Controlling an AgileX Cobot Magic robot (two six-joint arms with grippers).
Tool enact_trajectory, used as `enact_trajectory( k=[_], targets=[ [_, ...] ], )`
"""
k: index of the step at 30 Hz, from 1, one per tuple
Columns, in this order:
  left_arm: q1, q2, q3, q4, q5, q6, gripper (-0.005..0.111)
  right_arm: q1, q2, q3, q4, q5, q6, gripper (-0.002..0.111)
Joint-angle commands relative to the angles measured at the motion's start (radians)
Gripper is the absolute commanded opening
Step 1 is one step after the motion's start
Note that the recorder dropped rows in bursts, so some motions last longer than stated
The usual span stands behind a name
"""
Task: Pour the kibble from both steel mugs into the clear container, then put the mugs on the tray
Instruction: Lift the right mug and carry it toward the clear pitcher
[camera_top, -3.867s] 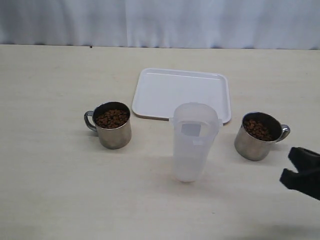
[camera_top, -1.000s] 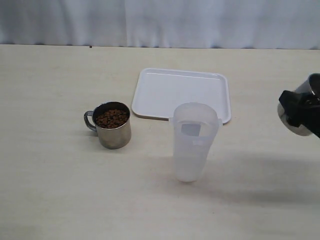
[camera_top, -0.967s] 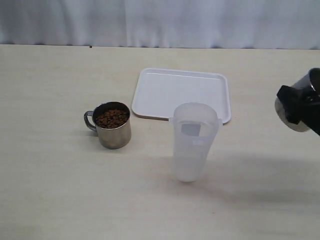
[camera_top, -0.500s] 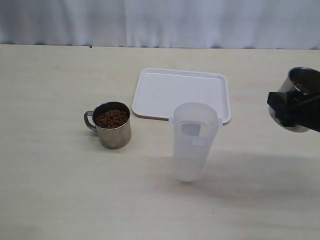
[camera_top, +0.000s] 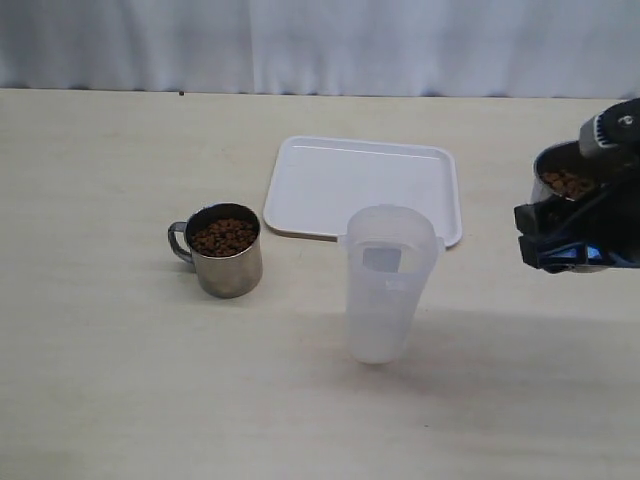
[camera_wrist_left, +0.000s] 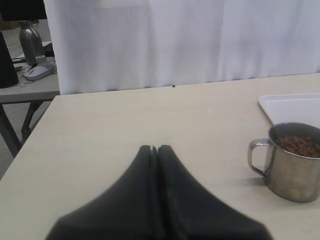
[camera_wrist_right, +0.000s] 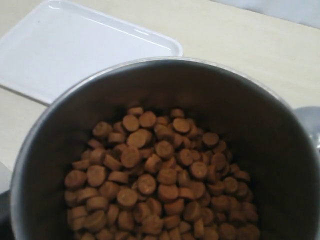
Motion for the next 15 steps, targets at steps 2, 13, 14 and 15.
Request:
enact_trajectory(
  k=[2,13,14,15],
  targets=[
    [0.002,-0.003,0.002,0.002,-0.013,0.001,0.000,0.155,0.025,-0.012,-0.388,0.216,0.350,0.005],
    [0.002,-0.003,0.002,0.002,-0.013,0.001,0.000,0.533,0.157,-0.012,-0.731,0.578,0.494,0.005],
    [0.002,-0.003,0.002,0.002,-0.013,0.001,0.000,0.558,0.170,-0.012,-0.755,0.578,0.488,0.005],
    [0.002,-0.003,0.002,0.002,-0.013,0.001,0.000,0.571,0.176,-0.012,-0.770,0.580,0.488,0.005]
  ],
)
